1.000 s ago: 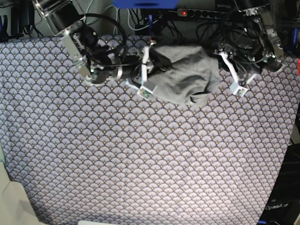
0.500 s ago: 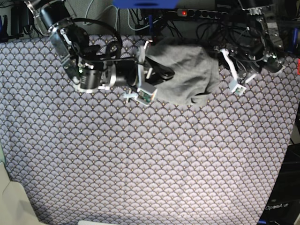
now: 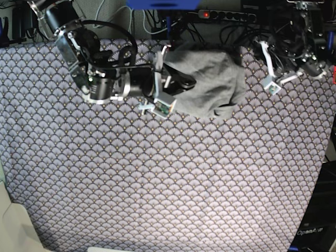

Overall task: Fold the T-shirt properly
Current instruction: 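Grasp the bundle edges with both grippers and lift them together, then lower the rolled grey bundle onto the cloth and open both grippers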

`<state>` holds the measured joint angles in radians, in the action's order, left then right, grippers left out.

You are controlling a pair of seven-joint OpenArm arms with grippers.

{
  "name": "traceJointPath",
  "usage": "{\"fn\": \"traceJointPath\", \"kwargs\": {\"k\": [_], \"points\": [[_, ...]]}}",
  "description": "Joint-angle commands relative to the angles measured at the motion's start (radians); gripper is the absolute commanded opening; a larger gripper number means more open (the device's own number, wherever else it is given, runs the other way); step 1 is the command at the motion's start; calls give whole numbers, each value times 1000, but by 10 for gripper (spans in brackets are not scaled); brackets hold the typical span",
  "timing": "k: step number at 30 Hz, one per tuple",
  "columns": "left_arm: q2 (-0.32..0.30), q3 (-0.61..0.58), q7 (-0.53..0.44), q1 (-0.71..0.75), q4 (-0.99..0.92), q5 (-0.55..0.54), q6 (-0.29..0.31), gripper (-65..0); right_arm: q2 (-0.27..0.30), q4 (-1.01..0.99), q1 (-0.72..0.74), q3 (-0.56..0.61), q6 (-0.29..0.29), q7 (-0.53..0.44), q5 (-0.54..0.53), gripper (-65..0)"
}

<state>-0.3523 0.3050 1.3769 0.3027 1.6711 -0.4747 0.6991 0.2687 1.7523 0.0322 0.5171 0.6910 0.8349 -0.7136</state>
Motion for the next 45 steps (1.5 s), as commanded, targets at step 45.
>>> {"fn": "traceJointPath", "kwargs": {"k": [45], "points": [[121,-255,19,-124,154,0,-1,-453,2,-16,15,-136,7,-19,-21,-631]]}}
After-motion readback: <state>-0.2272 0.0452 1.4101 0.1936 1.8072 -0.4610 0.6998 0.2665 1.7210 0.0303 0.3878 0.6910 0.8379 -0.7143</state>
